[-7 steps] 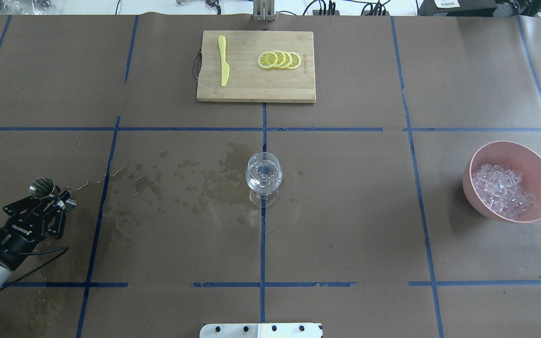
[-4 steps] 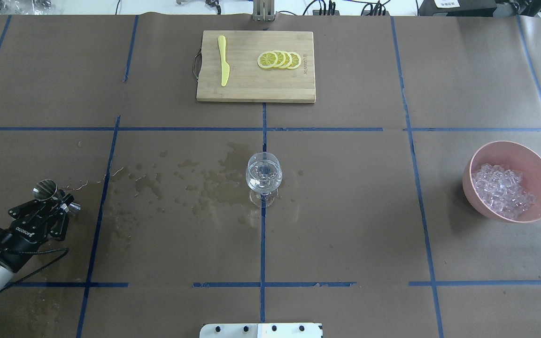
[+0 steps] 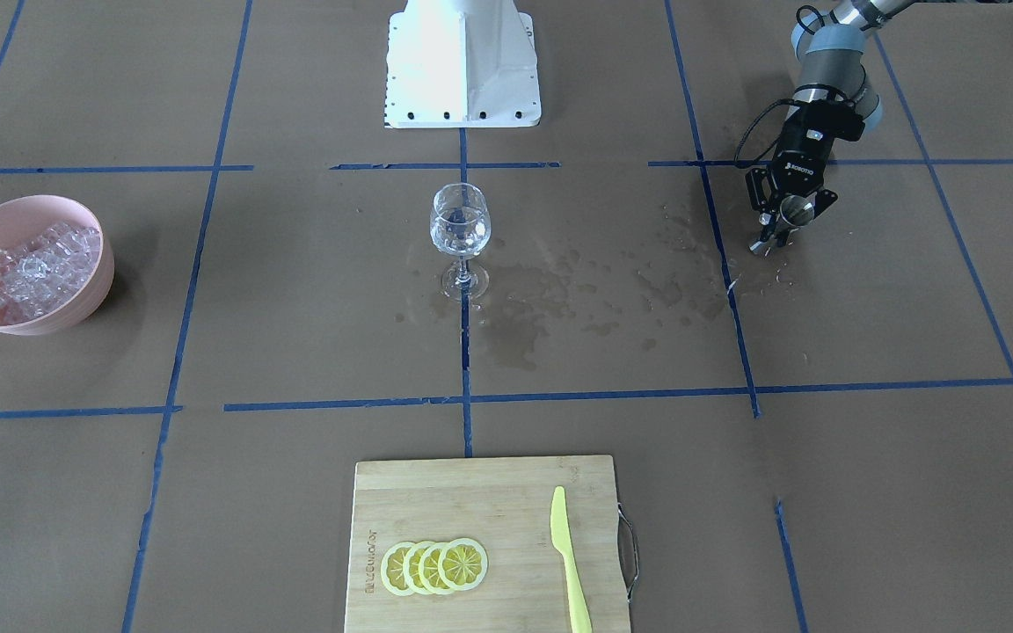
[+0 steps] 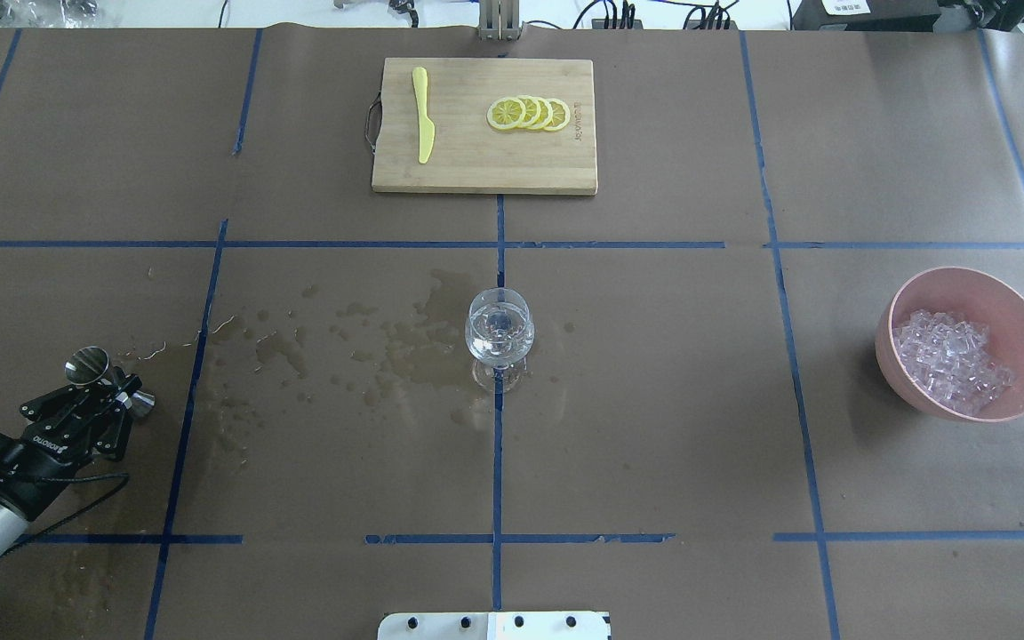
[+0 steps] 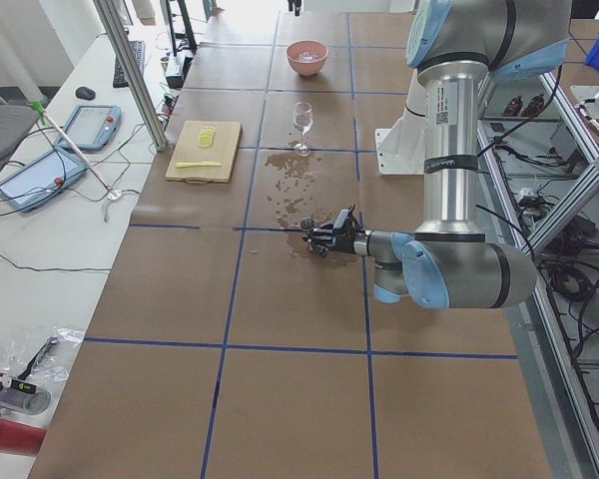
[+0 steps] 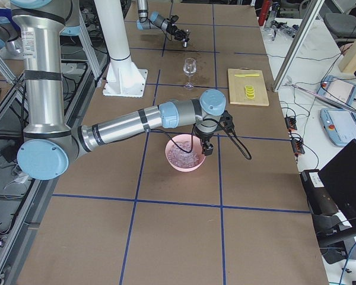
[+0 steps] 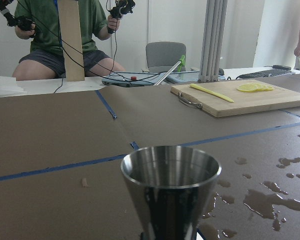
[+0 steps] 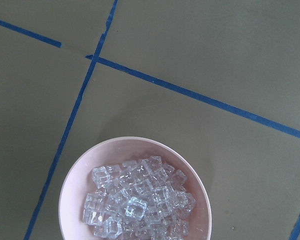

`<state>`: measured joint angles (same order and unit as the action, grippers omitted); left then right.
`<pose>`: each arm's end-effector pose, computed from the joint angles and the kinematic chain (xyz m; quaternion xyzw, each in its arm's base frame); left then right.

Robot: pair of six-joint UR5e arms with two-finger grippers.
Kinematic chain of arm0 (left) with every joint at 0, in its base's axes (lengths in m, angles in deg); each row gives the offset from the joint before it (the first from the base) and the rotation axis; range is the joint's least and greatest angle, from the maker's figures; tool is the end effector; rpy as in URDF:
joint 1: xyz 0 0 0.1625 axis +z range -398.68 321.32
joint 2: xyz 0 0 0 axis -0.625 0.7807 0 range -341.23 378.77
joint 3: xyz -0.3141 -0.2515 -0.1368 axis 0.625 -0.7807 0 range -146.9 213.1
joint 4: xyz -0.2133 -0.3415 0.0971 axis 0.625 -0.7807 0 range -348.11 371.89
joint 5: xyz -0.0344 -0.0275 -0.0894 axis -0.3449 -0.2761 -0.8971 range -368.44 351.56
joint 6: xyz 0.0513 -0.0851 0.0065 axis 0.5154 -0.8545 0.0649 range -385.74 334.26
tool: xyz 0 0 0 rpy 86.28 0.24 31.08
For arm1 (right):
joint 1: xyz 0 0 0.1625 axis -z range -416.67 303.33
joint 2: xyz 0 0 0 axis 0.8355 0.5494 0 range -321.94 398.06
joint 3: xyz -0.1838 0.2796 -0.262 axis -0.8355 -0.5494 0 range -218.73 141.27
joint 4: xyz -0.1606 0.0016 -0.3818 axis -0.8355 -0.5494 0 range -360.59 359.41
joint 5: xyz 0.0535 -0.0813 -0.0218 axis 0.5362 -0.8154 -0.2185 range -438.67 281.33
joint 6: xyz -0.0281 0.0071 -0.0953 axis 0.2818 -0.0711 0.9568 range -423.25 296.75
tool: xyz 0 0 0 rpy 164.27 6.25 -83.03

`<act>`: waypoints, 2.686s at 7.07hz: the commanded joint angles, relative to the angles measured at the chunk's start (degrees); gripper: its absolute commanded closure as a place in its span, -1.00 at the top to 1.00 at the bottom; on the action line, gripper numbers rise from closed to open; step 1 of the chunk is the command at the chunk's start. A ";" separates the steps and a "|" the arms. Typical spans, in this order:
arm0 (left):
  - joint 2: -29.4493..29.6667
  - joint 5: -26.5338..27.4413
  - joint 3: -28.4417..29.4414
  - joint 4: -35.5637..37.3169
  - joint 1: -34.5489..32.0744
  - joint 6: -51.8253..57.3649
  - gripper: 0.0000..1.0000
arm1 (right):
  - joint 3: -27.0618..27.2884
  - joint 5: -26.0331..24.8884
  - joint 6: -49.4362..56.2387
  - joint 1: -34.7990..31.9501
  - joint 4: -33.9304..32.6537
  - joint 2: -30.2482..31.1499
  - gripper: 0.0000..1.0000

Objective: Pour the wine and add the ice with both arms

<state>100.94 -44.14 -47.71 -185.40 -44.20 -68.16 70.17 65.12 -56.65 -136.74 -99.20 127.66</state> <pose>0.3523 -0.2492 0.5984 0.5698 0.4203 -0.0767 0.7020 -0.0311 -0.4839 0.4971 0.0699 -0.4526 -0.1694 0.8727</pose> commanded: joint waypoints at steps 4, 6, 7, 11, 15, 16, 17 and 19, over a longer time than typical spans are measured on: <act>0.09 -0.17 -0.05 0.06 0.24 -0.12 0.00 | -0.17 0.00 -0.01 0.00 0.00 0.06 1.00; -0.08 -0.34 -0.05 0.06 0.42 -0.12 0.76 | -0.17 0.00 -0.01 0.00 0.00 0.06 1.00; -0.34 -2.60 -0.14 0.06 0.42 -0.12 0.94 | -0.09 0.00 -0.01 0.00 0.00 0.06 1.00; -10.50 -18.92 -9.22 2.07 0.24 -0.12 0.93 | 0.00 0.00 -0.80 0.00 0.00 0.14 1.00; -24.15 -39.43 -19.30 11.48 -6.14 -0.37 0.98 | 0.70 -4.21 -10.33 4.72 0.09 -0.03 1.00; -24.69 -43.89 -18.52 11.57 -10.70 -0.47 0.99 | 1.14 -4.74 -13.17 6.40 0.09 0.05 1.00; -23.74 -55.51 -16.42 12.44 -17.53 -0.21 0.99 | 1.06 -4.92 -18.24 9.38 0.00 0.49 1.00; -20.06 -71.47 -13.16 16.56 -33.62 0.76 0.99 | 0.62 -6.31 -24.53 14.13 8.72 4.59 1.00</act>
<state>78.74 -106.15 -62.76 -171.43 -68.58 -67.85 71.14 59.94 -77.95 -125.59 -96.29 129.15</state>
